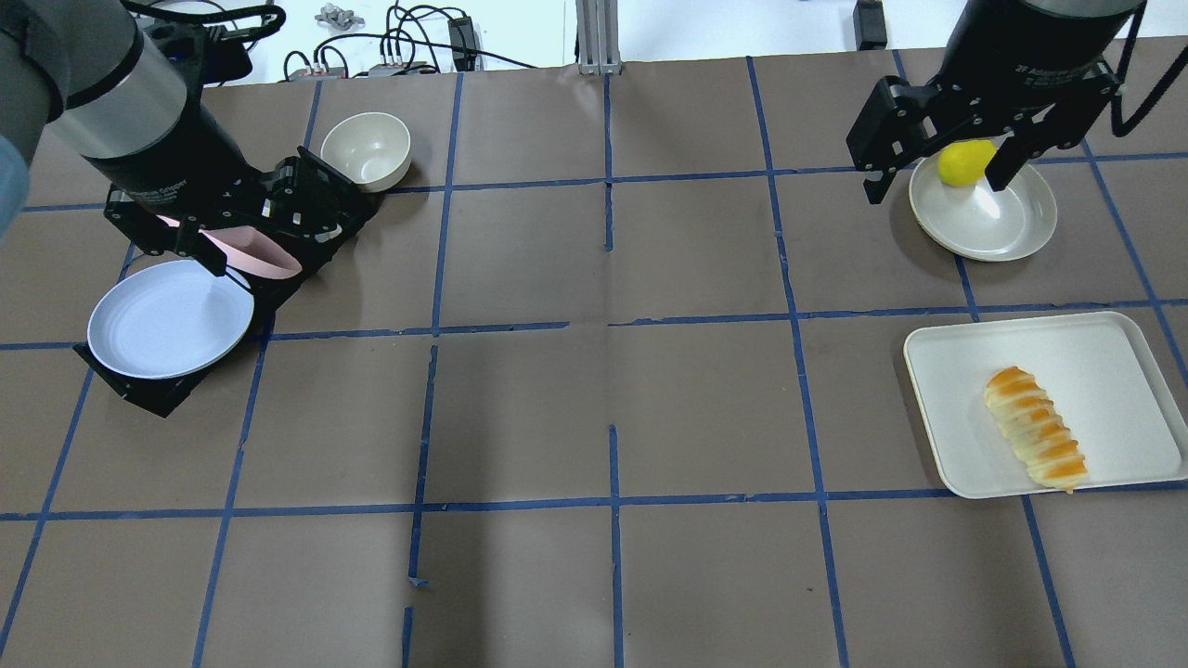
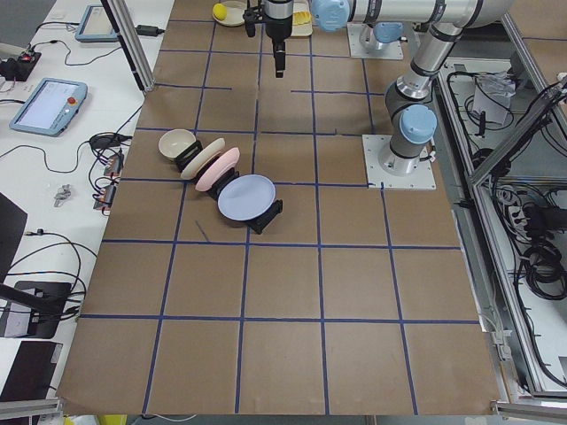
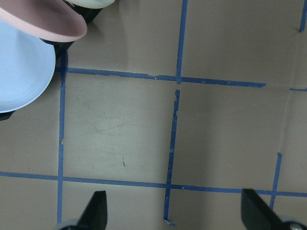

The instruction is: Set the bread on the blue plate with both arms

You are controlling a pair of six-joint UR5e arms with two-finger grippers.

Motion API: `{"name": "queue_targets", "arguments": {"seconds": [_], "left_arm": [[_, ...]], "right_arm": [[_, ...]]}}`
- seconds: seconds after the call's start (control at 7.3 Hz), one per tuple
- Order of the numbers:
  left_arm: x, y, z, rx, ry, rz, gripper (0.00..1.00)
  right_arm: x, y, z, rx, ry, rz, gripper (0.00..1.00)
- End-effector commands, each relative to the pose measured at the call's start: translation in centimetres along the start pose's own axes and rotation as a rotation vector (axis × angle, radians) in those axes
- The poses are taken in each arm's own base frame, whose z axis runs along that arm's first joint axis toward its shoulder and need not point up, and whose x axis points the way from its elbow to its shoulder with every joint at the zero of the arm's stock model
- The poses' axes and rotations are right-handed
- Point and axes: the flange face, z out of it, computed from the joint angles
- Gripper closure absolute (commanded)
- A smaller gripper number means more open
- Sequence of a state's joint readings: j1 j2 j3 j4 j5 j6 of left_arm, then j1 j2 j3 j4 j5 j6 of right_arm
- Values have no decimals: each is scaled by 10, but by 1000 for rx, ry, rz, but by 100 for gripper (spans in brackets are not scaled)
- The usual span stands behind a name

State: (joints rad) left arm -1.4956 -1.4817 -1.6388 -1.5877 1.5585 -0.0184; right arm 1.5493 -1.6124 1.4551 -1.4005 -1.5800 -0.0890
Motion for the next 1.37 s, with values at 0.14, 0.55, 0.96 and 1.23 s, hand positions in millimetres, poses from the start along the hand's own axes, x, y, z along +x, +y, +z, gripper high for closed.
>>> {"name": "queue_targets", "arguments": {"seconds": [0.14, 0.55, 0.96, 1.23], "left_arm": [[0, 0, -1, 2, 0, 0, 3], [0, 0, -1, 2, 2, 0, 3], [0, 0, -4, 8, 2, 0, 2], [0, 0, -3, 7, 2, 0, 2]], "right_arm": [[0, 0, -1, 2, 0, 0, 0], [0, 0, 0, 1, -1, 0, 0], [8, -6, 10, -22, -4, -11, 0], [42, -13, 45, -17, 16, -107, 1]]}}
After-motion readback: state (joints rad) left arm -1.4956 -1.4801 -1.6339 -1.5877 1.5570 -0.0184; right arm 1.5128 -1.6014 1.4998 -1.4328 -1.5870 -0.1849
